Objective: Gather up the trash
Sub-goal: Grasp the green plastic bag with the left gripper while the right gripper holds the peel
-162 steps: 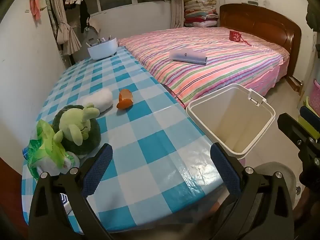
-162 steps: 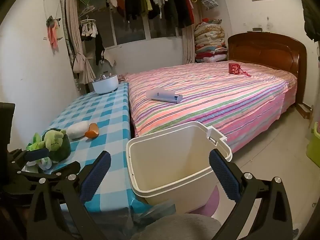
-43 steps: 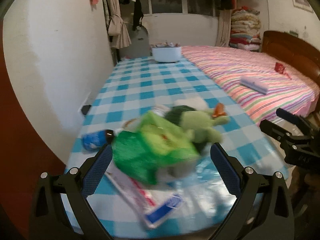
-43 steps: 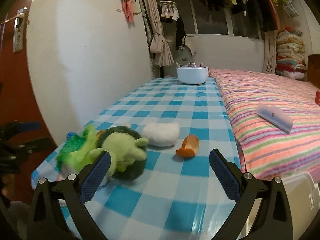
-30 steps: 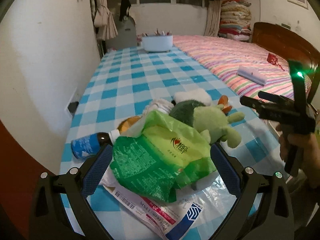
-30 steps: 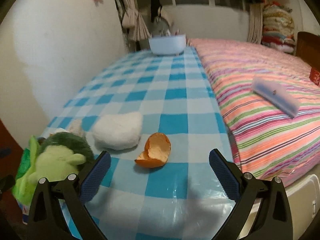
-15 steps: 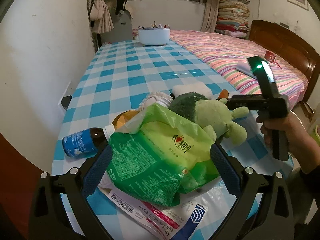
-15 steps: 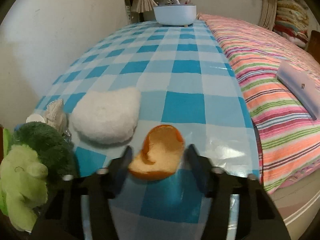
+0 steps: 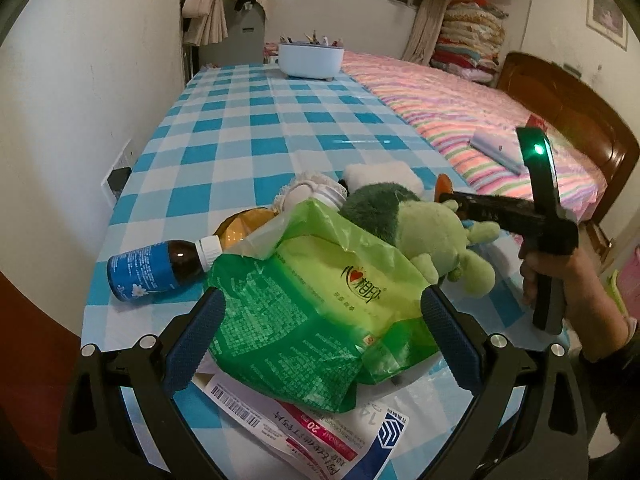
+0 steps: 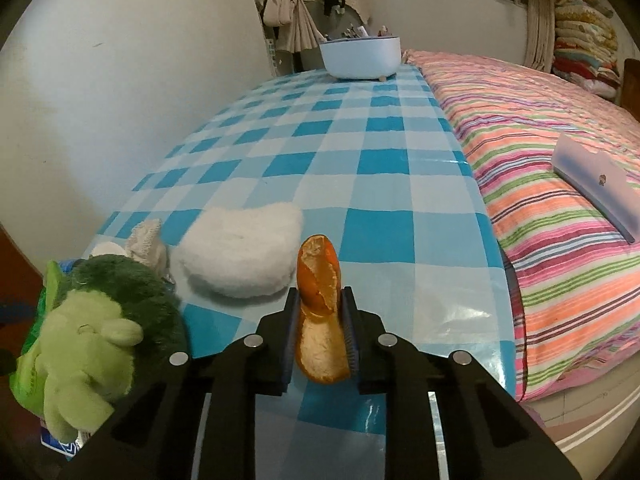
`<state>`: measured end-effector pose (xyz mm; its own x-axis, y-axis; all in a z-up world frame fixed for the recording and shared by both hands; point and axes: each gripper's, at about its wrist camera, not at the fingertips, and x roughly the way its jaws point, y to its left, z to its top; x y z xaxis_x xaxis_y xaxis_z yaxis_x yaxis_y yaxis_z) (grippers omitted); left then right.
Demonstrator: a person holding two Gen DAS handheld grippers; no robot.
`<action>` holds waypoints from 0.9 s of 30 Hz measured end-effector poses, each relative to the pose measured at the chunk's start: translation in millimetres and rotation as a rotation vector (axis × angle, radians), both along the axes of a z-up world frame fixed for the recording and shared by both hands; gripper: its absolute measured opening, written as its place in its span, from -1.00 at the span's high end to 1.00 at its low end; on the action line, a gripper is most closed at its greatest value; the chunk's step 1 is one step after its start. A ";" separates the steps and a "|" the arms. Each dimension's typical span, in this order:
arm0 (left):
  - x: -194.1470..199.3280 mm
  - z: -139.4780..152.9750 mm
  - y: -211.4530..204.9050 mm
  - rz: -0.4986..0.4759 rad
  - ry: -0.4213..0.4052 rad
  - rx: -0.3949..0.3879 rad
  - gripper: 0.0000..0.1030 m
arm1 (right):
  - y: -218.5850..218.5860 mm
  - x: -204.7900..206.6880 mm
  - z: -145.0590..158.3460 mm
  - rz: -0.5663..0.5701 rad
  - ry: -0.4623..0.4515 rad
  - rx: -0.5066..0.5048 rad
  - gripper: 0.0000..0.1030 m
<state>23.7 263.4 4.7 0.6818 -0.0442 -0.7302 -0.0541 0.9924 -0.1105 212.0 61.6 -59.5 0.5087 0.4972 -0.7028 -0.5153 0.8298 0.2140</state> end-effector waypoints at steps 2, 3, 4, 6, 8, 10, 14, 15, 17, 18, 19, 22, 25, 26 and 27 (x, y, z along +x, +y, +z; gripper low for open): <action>1.4 -2.1 7.8 -0.007 0.019 -0.063 -0.88 | 0.2 -0.8 -0.1 0.005 0.005 0.007 0.60; 3.0 -5.0 13.6 -0.012 0.039 -0.114 -0.88 | 0.5 -1.5 0.5 0.008 0.008 0.012 0.60; 3.7 -7.0 18.6 -0.013 0.049 -0.153 -0.88 | 0.1 -1.9 0.3 0.010 0.008 0.014 0.60; 3.3 -8.8 31.0 0.001 0.052 -0.233 -0.88 | 0.7 -3.4 1.5 0.015 0.008 0.019 0.60; 2.2 -8.9 44.4 0.030 0.046 -0.298 -0.88 | 0.8 -4.7 2.0 0.016 0.006 0.023 0.60; 0.3 -9.2 61.7 0.079 0.036 -0.361 -0.88 | 1.3 -6.2 3.1 0.019 0.005 0.028 0.60; -2.6 -13.4 87.0 0.130 0.026 -0.487 -0.88 | 2.6 -8.6 5.3 0.028 0.001 0.036 0.60; -1.7 -16.0 90.3 0.134 0.035 -0.510 -0.88 | 3.2 -9.5 5.6 0.032 0.003 0.039 0.60; 2.6 -22.3 92.4 0.151 0.069 -0.515 -0.88 | 3.8 -11.4 5.8 0.040 0.005 0.045 0.60; 6.3 -26.6 92.0 0.159 0.095 -0.506 -0.87 | 4.1 -12.5 5.9 0.043 0.005 0.047 0.60; 9.4 -30.1 91.2 0.163 0.114 -0.503 -0.87 | 4.0 -13.1 6.0 0.044 0.004 0.046 0.60; 19.4 -36.6 91.1 0.175 0.138 -0.505 -0.84 | 1.8 -15.3 7.2 0.047 0.001 0.054 0.60; 25.2 -35.9 85.6 0.188 0.133 -0.449 -0.50 | -2.2 -16.9 9.3 0.042 -0.010 0.061 0.60; 26.5 -36.4 83.6 0.190 0.140 -0.427 0.03 | -4.9 -17.5 10.1 0.039 -0.013 0.066 0.60; 28.5 -38.7 80.9 0.191 0.155 -0.408 0.24 | -6.3 -17.8 10.8 0.037 -0.014 0.068 0.60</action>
